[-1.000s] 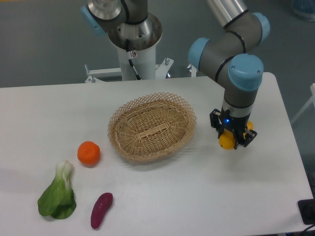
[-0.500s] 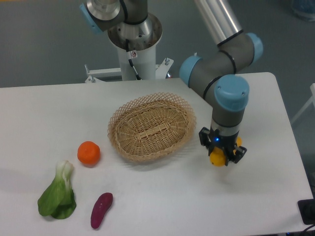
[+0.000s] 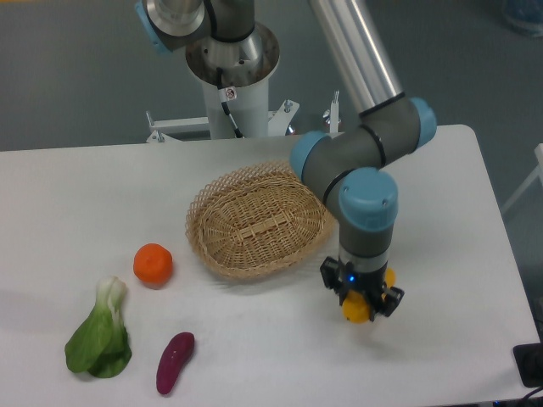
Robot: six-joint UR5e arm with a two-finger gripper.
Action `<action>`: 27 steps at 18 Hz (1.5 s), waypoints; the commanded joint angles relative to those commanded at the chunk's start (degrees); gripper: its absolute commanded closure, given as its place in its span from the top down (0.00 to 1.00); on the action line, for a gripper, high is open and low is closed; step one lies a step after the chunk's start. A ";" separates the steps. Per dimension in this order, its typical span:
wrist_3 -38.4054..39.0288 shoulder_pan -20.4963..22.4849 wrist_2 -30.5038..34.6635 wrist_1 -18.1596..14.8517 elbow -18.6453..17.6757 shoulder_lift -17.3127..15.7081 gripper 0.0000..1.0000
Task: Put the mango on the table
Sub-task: 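Move the held mango down toward the table beside the basket, then open the gripper to release the mango onto the table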
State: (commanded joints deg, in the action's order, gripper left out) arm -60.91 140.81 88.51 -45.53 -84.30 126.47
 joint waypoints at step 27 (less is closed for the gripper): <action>0.53 -4.75 1.85 0.00 -0.87 1.06 1.00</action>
State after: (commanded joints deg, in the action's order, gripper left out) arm -60.38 136.05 90.35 -45.53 -85.17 127.53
